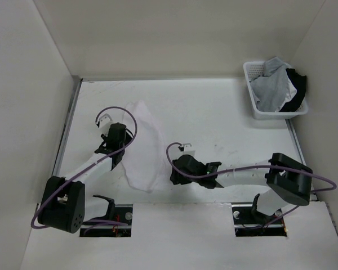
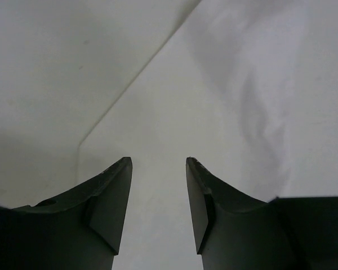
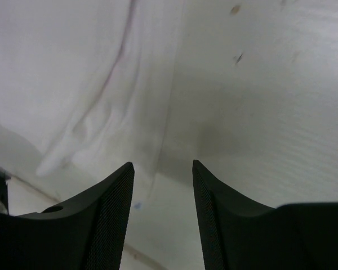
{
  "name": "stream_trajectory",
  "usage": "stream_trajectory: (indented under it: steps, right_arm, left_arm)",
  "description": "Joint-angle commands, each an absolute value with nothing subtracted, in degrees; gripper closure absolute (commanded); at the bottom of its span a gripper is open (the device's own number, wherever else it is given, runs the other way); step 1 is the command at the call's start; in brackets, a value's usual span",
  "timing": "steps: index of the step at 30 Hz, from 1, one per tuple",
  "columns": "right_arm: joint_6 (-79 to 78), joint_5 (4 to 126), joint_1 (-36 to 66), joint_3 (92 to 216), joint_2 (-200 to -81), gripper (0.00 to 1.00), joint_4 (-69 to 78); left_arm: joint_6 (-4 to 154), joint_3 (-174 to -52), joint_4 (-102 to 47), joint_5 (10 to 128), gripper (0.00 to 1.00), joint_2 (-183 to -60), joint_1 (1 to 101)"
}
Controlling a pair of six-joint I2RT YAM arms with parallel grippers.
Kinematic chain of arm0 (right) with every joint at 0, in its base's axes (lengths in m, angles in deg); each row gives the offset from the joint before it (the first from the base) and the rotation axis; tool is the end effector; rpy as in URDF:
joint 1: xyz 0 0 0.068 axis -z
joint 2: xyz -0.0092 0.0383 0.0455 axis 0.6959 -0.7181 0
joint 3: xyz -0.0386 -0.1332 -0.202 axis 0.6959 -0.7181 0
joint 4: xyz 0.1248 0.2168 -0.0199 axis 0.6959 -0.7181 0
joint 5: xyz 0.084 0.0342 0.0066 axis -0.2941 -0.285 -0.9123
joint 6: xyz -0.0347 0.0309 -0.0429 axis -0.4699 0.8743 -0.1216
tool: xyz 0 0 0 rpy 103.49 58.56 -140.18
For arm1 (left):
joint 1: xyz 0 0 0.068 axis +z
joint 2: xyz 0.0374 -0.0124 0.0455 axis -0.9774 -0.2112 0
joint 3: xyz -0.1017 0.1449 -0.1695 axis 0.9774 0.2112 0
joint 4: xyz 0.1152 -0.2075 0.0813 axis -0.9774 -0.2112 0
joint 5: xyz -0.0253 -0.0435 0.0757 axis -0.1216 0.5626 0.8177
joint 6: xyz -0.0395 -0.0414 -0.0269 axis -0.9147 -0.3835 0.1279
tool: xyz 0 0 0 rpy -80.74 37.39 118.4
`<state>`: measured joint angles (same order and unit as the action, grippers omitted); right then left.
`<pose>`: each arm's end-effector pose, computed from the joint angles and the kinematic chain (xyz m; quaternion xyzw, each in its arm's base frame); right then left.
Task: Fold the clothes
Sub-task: Flatten the tank top out
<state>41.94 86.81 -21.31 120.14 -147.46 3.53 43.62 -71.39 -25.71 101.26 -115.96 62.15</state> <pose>0.1349 0.2665 0.1305 -0.0849 0.9236 0.2384 0.2880 0.2506 -0.0496 0.1648 -0.2992 0.8205 -0.0595 0.4835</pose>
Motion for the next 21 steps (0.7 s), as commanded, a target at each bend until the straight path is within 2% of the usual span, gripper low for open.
stream_trajectory:
  steps: [1, 4, 6, 8, 10, 11, 12, 17, 21]
  right_arm:
    - [46.60, 83.71, -25.36, 119.27, -147.16, 0.49, 3.64]
    - [48.19, 82.39, -27.13, 119.63, -149.45, 0.49, 3.82]
    - [49.15, 82.56, -27.22, 119.54, -150.51, 0.55, 3.90]
    - [49.42, 83.00, -27.22, 119.63, -151.21, 0.71, 4.78]
    - [49.60, 84.31, -26.70, 118.93, -150.87, 0.94, 7.93]
    - [48.99, 85.97, -25.47, 118.49, -149.38, 0.98, 9.08]
    - [47.85, 88.34, -23.72, 117.96, -146.58, 1.00, 9.87]
    - [38.71, 99.07, -14.33, 114.71, -120.59, 1.00, 5.33]
    - [36.59, 94.01, -2.99, 111.11, -109.66, 0.99, 1.18]
  left_arm:
    - [41.82, -69.20, -34.15, 107.40, 0.57, -115.88, 62.56]
    - [41.09, -68.05, -32.94, 106.70, 0.55, -115.70, 63.61]
    - [41.45, -68.48, -32.49, 105.47, 0.55, -117.01, 64.05]
    - [41.45, -68.92, -31.79, 104.33, 0.55, -119.03, 64.23]
    - [41.27, -69.19, -30.21, 103.28, 0.56, -122.02, 64.23]
    - [41.01, -69.28, -29.42, 102.40, 0.57, -123.42, 64.14]
    - [40.84, -69.71, -28.54, 101.69, 0.61, -124.57, 64.14]
    - [41.45, -73.75, -27.48, 101.69, 0.59, -124.41, 60.37]
    - [42.33, -75.25, -28.79, 101.16, 0.57, -124.06, 57.47]
